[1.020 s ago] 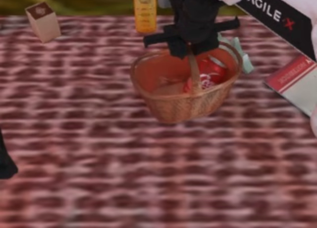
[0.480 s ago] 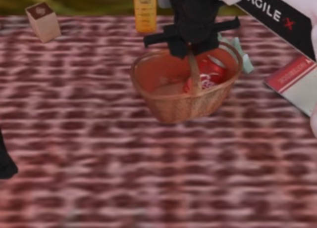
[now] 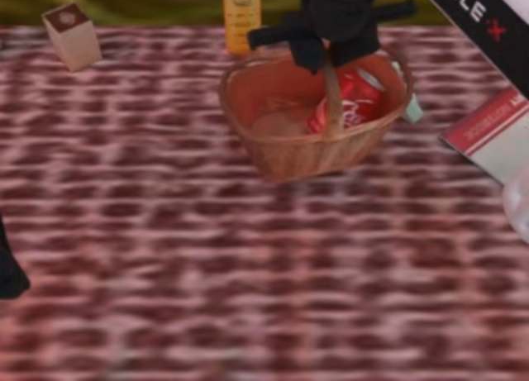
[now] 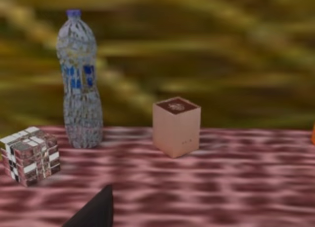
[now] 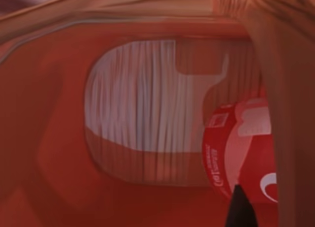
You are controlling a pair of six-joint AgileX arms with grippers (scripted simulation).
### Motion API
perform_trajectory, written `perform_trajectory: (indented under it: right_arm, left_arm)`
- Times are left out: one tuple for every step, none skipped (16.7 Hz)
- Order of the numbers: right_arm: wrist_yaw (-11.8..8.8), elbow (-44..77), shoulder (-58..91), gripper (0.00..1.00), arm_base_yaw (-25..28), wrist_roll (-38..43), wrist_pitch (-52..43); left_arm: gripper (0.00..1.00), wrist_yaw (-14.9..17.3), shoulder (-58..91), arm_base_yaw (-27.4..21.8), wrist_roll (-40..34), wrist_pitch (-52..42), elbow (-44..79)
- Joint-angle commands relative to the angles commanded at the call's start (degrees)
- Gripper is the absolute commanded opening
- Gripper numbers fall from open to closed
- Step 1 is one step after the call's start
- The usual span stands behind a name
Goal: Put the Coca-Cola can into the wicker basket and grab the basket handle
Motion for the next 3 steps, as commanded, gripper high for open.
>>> perform_trajectory:
  right_arm:
    - [-0.1, 1.5, 0.3, 0.0, -0.1, -0.2, -1.3]
    - [-0.1, 2.3, 0.4, 0.0, -0.2, -0.3, -2.1]
    - [-0.1, 2.6, 0.4, 0.0, -0.3, -0.4, -2.4]
  left_arm:
    - [1.0, 0.0, 0.0, 0.0, 0.0, 0.0, 0.0]
    - [1.0, 0.0, 0.0, 0.0, 0.0, 0.0, 0.0]
    - [1.0, 0.0, 0.0, 0.0, 0.0, 0.0, 0.0]
